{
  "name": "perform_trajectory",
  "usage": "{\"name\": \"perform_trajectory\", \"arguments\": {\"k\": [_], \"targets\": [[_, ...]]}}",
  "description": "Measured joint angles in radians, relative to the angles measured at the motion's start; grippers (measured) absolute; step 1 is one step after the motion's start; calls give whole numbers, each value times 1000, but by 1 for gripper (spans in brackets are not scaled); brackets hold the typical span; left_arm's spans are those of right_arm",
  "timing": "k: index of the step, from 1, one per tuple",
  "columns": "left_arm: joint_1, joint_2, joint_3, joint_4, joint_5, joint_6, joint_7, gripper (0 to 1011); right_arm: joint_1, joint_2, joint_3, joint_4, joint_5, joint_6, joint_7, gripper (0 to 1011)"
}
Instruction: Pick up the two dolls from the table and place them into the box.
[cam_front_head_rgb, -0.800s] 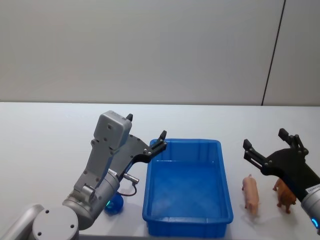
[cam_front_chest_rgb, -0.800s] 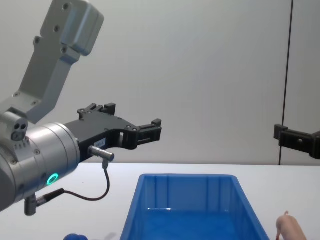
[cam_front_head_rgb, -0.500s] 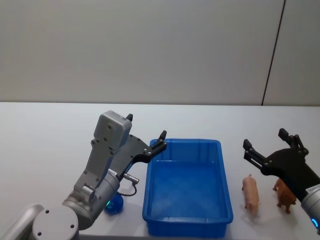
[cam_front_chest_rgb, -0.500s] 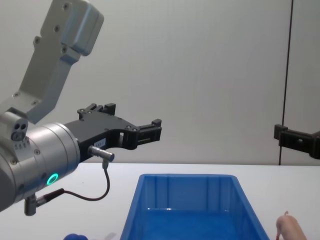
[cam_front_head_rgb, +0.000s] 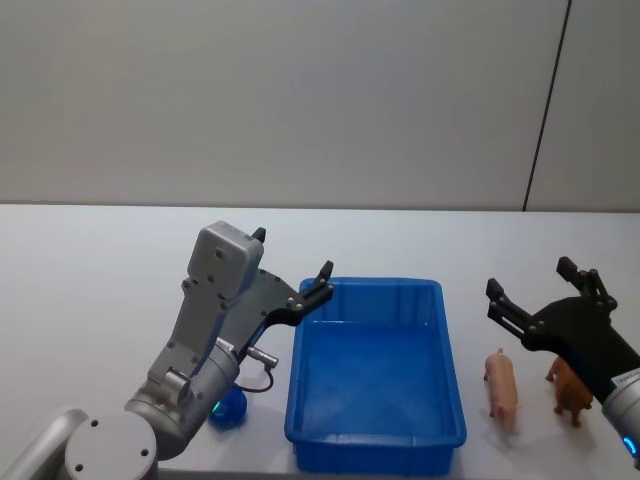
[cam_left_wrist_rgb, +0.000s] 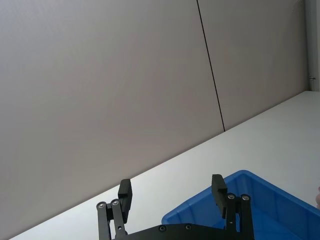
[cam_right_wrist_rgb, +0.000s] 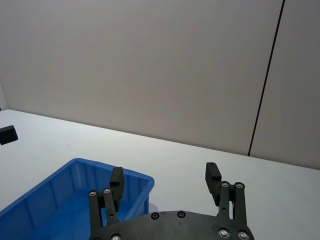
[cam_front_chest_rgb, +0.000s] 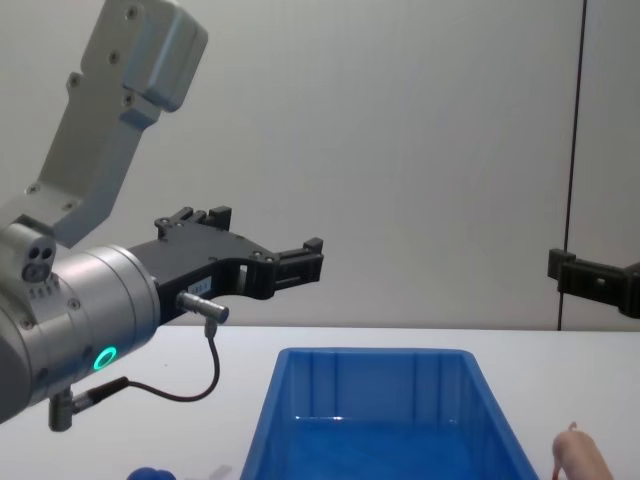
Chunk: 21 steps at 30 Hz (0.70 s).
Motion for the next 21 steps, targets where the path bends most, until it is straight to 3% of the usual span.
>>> {"name": "perform_trajectory", "arguments": {"k": [9,21], "targets": [[0,0,0,0,0,0,0,1003,-1,10,9,0,13,4,10,1001],[0,0,0,0,0,0,0,1003,-36,72,55,-22,109,50,57,1001]]}}
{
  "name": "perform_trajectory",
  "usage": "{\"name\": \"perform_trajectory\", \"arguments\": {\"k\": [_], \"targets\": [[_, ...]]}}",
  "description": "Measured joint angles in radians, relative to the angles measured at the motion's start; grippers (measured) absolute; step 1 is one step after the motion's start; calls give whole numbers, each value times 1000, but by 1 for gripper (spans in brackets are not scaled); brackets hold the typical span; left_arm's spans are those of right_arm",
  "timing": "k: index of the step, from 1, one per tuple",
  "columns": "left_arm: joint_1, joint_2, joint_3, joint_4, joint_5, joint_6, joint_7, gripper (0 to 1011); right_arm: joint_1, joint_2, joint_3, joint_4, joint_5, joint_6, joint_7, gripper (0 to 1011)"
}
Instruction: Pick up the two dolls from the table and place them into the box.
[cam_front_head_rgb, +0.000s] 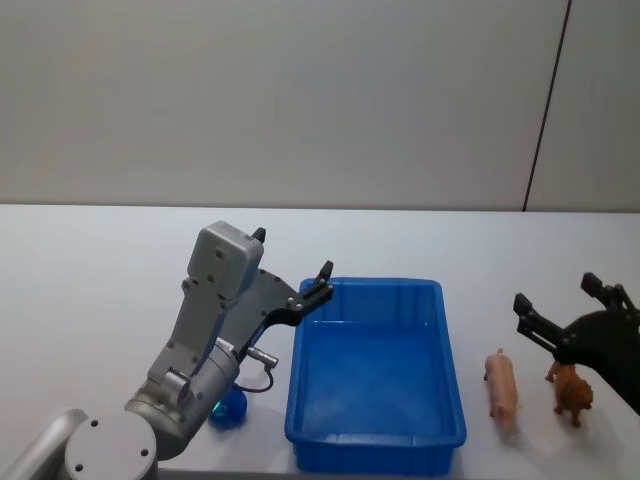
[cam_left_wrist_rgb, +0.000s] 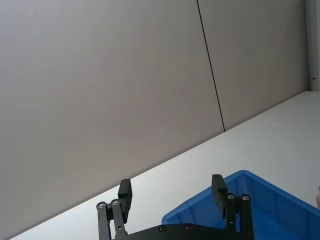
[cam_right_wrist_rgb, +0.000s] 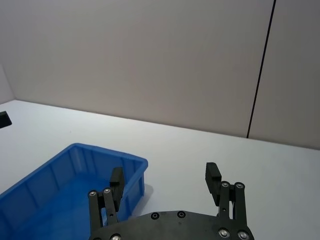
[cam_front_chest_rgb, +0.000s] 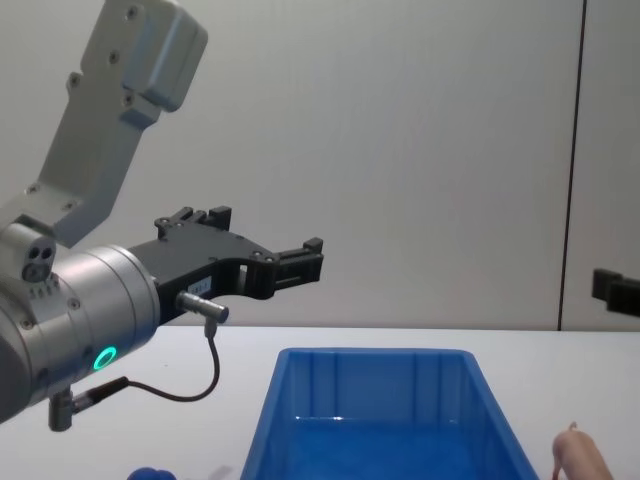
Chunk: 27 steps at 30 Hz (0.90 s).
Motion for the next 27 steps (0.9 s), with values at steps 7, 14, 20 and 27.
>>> {"name": "perform_trajectory", "arguments": {"k": [7,14,20,27], "targets": [[0,0,0,0,0,0,0,1003,-34,32,19,-16,53,43,17,1001],[0,0,0,0,0,0,0,1003,-67,53,30,-22,82,87,21,1001],[0,0,0,0,0,0,0,1003,-80,56,30,-14,86,115,9,1001],[0,0,0,0,0,0,0,1003,-86,53,29,6,76,151,-20,1001]]}}
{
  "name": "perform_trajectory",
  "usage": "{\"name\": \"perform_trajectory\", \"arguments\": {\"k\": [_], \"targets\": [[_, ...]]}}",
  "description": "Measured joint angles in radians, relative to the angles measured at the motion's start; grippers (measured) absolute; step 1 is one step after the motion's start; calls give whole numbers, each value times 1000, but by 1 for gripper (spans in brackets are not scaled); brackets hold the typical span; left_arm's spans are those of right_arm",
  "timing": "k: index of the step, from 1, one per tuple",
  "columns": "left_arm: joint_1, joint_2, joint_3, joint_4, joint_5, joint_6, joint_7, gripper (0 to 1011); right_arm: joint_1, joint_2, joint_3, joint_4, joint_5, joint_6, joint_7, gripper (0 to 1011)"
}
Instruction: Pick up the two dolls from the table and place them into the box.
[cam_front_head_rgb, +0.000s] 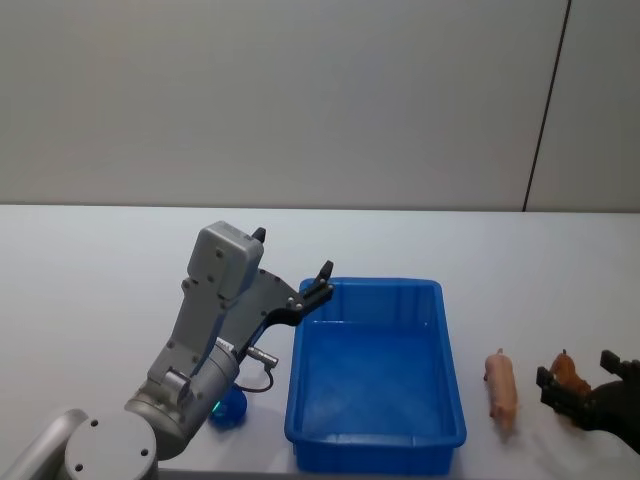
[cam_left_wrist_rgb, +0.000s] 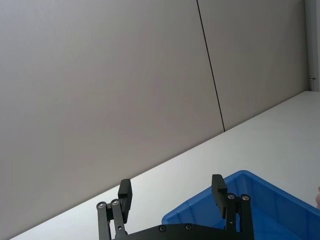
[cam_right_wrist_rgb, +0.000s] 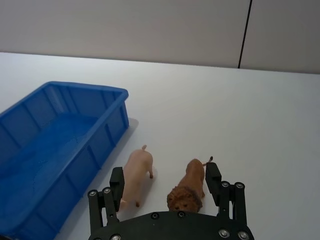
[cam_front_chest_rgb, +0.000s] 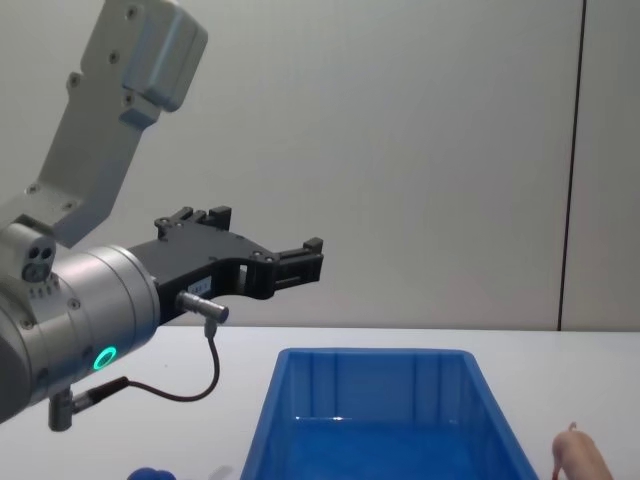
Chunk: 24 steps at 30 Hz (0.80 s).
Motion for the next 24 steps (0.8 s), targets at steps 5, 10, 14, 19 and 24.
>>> {"name": "perform_trajectory", "arguments": {"k": [5,10,14,19,24], "targets": [[0,0,0,0,0,0,0,1003,0,-5,-2,12,-10,14,-16,1001],[0,0,0,0,0,0,0,1003,3,-10,-4,23,-18,26,-29,1001],[0,0,0,0,0,0,0,1003,5,-14,-5,30,-23,33,-35,1001],[0,0,0,0,0,0,0,1003,10,-19,-7,40,-25,41,-39,1001],[0,0,0,0,0,0,0,1003,17,-25,-8,55,-26,49,-41,942]]}}
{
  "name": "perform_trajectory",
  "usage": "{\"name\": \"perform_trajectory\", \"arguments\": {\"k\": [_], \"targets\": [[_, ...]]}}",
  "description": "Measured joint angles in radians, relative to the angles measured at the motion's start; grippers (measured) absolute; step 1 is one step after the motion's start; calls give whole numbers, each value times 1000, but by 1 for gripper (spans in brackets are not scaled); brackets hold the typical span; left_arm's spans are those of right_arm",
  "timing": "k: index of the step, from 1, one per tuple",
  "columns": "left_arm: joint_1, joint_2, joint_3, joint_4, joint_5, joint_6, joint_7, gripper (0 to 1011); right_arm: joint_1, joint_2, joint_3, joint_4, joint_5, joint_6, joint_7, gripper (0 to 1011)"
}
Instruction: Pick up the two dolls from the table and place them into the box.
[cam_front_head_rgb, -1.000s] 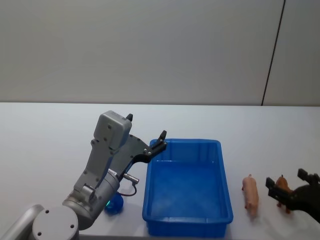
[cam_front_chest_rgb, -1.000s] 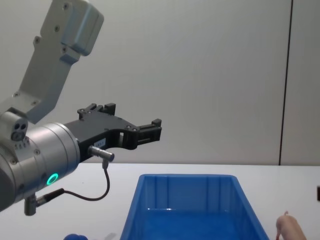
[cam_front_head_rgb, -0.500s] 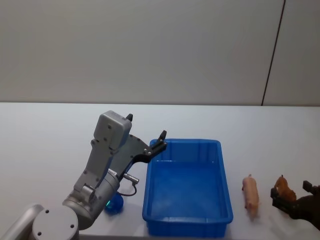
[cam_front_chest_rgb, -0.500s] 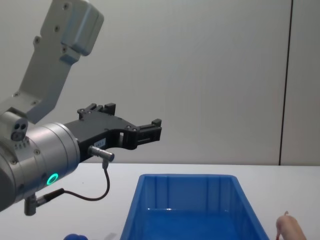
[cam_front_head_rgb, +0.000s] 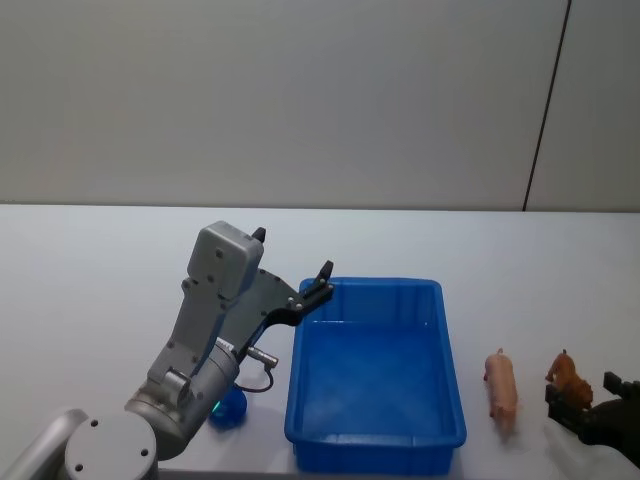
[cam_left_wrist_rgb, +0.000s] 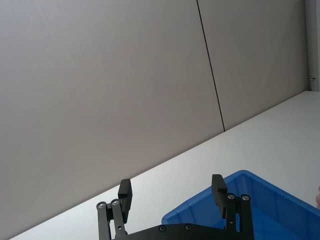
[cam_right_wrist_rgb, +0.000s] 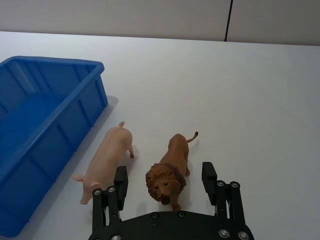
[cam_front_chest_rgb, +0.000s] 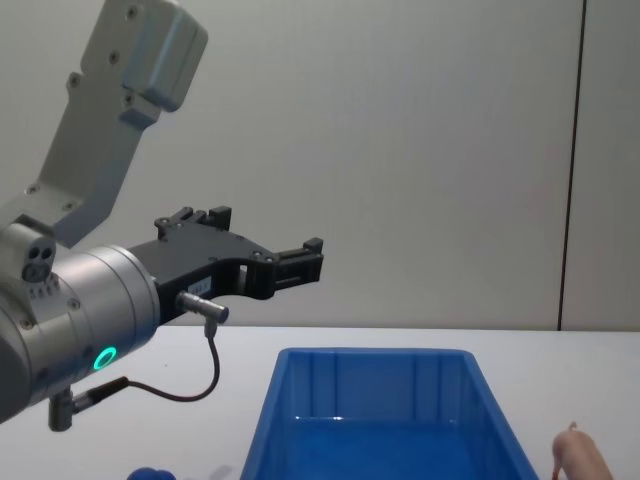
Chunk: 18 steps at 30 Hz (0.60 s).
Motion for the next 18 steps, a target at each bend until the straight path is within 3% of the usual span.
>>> {"name": "perform_trajectory", "arguments": {"k": [18], "targets": [[0,0,0,0,0,0,0,1003,29,-22,-3,59,3,-16,16,441]]}}
